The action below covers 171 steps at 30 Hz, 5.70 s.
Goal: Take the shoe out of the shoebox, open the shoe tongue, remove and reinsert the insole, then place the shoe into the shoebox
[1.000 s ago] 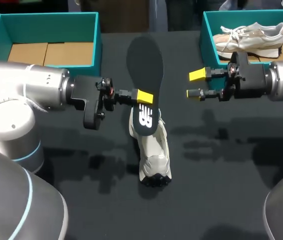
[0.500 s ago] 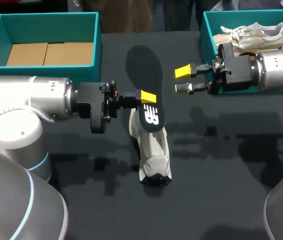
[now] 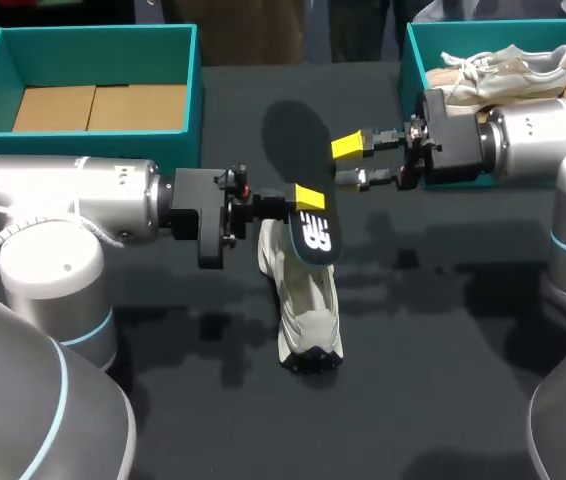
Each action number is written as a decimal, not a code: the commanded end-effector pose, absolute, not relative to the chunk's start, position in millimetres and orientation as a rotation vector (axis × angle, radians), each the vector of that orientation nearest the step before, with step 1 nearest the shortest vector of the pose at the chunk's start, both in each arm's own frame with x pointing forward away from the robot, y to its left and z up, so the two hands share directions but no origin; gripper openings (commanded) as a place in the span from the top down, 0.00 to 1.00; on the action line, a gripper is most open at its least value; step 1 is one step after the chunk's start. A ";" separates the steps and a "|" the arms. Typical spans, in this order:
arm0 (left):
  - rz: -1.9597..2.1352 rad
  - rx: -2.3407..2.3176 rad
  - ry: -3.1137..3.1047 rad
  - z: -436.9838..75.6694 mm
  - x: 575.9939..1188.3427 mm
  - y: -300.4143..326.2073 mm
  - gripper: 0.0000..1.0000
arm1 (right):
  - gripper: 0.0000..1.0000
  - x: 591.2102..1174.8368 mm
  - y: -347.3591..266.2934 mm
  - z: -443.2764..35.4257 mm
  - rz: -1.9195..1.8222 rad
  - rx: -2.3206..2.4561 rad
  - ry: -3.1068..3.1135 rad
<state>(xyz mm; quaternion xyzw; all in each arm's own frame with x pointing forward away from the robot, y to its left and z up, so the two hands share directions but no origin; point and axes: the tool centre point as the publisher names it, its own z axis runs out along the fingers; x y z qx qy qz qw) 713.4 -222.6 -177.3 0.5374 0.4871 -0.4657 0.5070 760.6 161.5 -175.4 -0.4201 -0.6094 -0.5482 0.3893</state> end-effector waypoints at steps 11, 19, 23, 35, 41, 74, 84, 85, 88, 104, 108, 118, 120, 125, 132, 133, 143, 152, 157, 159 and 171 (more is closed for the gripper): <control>-1.123 1.299 1.184 -185.5 719.0 -230.9 1.00 | 0.26 759.7 181.9 -188.4 -1.350 -1.026 -1.528; -1.118 1.305 1.197 -191.2 720.0 -233.7 1.00 | 0.52 761.6 193.5 -189.9 -1.322 -1.014 -1.517; -1.110 1.313 1.199 -193.3 720.7 -234.4 1.00 | 0.56 761.5 195.7 -191.9 -1.318 -1.017 -1.505; -1.083 1.323 1.208 -198.3 722.9 -235.8 1.00 | 0.91 757.5 198.4 -194.8 -1.325 -1.033 -1.469; -1.074 1.324 1.212 -200.0 722.9 -236.3 1.00 | 1.00 756.3 198.6 -194.5 -1.328 -1.036 -1.468; -1.024 1.328 1.319 -152.9 747.9 -133.6 0.00 | 1.00 746.0 189.9 -211.4 -1.303 -1.049 -1.399; -1.000 1.369 1.369 -136.4 764.2 -124.8 0.00 | 1.00 746.0 189.9 -211.4 -1.303 -1.049 -1.399; -0.986 1.396 1.378 -132.5 767.1 -123.8 0.00 | 1.00 746.0 189.9 -211.4 -1.303 -1.049 -1.399; -0.954 1.481 1.443 -121.6 776.0 -122.5 0.00 | 1.00 746.0 189.9 -211.4 -1.303 -1.049 -1.399; -0.664 1.866 1.735 -72.8 781.6 -136.2 0.00 | 1.00 746.0 189.9 -211.4 -1.303 -1.049 -1.399; -0.568 1.971 1.788 -64.8 780.3 -144.0 0.00 | 1.00 746.0 189.9 -211.4 -1.303 -1.049 -1.399; -0.391 2.098 1.922 -54.9 774.2 -164.1 0.00 | 1.00 746.0 189.9 -211.4 -1.303 -1.049 -1.399; -0.366 2.115 1.950 -57.9 772.5 -170.6 0.00 | 1.00 746.0 189.9 -211.4 -1.303 -1.049 -1.399; -0.324 2.118 1.988 -58.1 768.9 -190.9 0.00 | 1.00 746.0 189.9 -211.4 -1.303 -1.049 -1.399; -0.256 2.177 2.031 -58.7 762.9 -215.1 0.00 | 1.00 746.0 189.9 -211.4 -1.303 -1.049 -1.399; -0.245 2.183 2.038 -58.2 762.5 -217.6 0.00 | 1.00 746.0 189.9 -211.4 -1.303 -1.049 -1.399; -0.191 2.219 2.072 -57.1 764.0 -229.6 0.00 | 1.00 746.0 189.9 -211.4 -1.303 -1.049 -1.399; -0.182 2.215 2.099 -63.9 765.6 -228.1 0.00 | 1.00 746.0 189.9 -211.4 -1.303 -1.049 -1.399; -0.174 2.198 2.112 -65.5 762.9 -230.5 0.00 | 1.00 746.0 189.9 -211.4 -1.303 -1.049 -1.399; -0.173 2.177 2.106 -64.7 761.2 -230.7 0.00 | 1.00 746.0 189.9 -211.4 -1.303 -1.049 -1.399; -0.292 1.976 2.110 -77.0 752.7 -213.7 0.00 | 1.00 746.0 189.9 -211.4 -1.303 -1.049 -1.399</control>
